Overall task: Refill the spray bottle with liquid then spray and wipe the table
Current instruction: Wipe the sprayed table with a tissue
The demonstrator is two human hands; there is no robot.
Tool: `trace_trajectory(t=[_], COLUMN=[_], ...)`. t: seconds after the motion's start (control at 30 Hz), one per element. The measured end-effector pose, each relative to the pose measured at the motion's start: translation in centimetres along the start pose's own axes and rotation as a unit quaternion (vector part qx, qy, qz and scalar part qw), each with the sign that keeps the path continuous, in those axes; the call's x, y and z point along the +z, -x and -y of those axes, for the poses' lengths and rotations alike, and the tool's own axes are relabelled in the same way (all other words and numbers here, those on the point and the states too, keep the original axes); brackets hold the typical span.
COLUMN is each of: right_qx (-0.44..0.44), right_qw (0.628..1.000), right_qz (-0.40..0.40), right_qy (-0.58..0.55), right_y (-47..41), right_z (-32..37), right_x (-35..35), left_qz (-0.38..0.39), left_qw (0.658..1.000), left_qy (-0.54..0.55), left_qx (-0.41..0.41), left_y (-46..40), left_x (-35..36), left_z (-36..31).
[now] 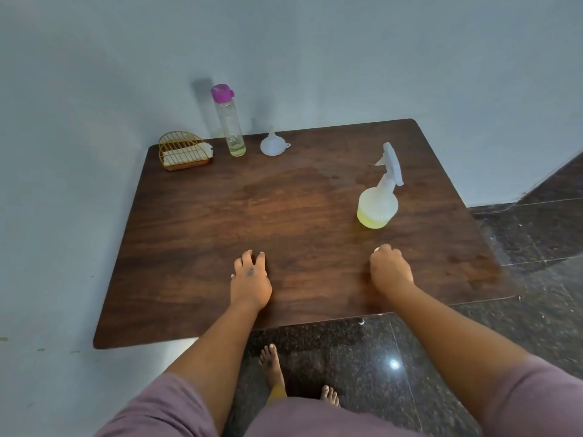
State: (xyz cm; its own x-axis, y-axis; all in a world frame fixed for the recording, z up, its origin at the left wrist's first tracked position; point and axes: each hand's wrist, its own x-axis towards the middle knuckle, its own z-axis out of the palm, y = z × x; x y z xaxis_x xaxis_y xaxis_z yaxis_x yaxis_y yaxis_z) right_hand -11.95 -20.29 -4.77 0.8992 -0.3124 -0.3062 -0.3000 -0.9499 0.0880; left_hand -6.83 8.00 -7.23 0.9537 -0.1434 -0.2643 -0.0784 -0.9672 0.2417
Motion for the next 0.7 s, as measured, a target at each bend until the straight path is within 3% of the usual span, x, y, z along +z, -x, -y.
trace_trajectory(t=[0.1,0.17,0.27,0.33,0.43,0.53,0.6,0.7], right_qx=[-0.062,-0.205,-0.411,-0.39,-0.179,-0.065,-0.095,-0.287], right_qw=[0.998,0.978,0.911,0.92,0.983,0.998,0.994,0.956], right_qz=[0.025,0.009,-0.012,-0.023,-0.03,-0.022,-0.025,-0.037], right_qy=[-0.016,-0.045,-0.027,-0.014,-0.04,-0.015,-0.043,-0.057], right_y=[0.9,2.0,2.4,0.5,-3.5,-6.4,-6.7,-5.1], right_z=[3.9,7.1,9.2,8.3,6.0,6.2,8.5,13.0], right_x=[-0.2,0.1,0.1,-0.4,-1.0,-2.1,-2.5,-1.5], left_qz=[0.001,-0.001,-0.018,-0.023,-0.029,-0.029,-0.025,-0.017], left_qw=[1.0,1.0,0.999,0.998,0.997,0.997,0.998,0.998], left_qy=[0.003,0.001,-0.02,-0.036,-0.047,-0.038,-0.029,-0.024], left_qx=[0.002,0.006,0.03,0.052,0.061,0.057,0.057,0.058], left_y=[-0.1,-0.2,-0.3,-0.6,-1.6,-2.9,-4.1,-5.9], left_x=[0.0,0.0,-0.2,-0.4,-0.7,-1.1,-1.4,-2.0], left_z=[-0.9,-1.4,-2.0,-2.0,-1.6,-1.4,-1.3,-0.9])
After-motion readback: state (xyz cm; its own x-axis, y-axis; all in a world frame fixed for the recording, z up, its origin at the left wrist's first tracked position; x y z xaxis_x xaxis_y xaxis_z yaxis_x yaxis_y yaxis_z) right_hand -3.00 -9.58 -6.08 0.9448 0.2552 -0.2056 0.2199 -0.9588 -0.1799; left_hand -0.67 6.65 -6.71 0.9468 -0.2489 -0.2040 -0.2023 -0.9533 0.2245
